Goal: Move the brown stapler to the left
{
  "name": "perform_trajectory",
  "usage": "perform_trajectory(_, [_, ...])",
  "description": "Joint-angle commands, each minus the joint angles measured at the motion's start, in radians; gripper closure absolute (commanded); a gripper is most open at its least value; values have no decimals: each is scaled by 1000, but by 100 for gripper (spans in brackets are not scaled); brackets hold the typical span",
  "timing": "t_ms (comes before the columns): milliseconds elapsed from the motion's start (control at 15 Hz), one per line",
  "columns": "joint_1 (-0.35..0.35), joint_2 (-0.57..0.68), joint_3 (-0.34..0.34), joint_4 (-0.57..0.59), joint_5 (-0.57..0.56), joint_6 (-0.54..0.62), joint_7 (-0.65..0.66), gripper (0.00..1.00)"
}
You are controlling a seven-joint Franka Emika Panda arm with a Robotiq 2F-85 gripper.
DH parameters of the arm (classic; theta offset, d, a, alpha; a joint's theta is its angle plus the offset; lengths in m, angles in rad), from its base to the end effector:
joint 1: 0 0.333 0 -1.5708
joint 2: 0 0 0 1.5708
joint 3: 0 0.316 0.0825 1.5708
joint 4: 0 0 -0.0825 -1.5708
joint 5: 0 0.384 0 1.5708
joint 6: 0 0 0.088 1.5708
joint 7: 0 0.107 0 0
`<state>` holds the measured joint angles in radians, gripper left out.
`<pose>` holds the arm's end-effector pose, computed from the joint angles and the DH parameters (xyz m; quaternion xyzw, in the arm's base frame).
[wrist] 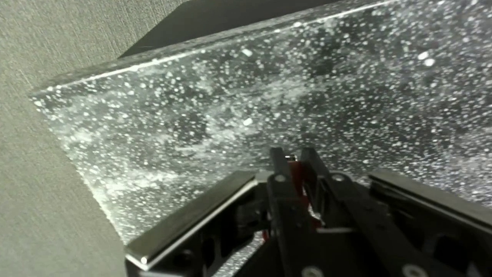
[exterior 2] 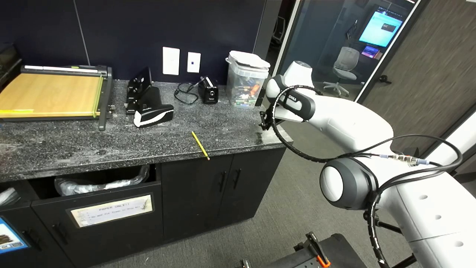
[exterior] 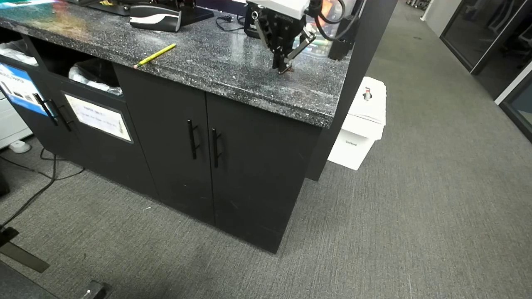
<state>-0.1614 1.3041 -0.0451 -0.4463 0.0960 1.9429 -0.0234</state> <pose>0.8143 -0.1391 0.2614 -0.9914 0.0854 -0.0983 0.0150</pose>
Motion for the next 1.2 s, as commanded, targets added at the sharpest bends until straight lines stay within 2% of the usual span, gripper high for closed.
perform_trajectory(0, [53,-24,29,-20,-36,-38,-77,96])
perform_trajectory(400, [128,20,20,10,-92,-90,-160,96])
perform_trajectory(733, [135,2,32,-17,-100,-110,-243,96])
perform_trajectory(800, [132,-2,33,-19,-98,-123,-249,60])
perform_trajectory(933, [128,-8,36,-11,-93,-161,-256,53])
perform_trajectory(1133, [116,-48,41,-22,-90,-269,-295,31])
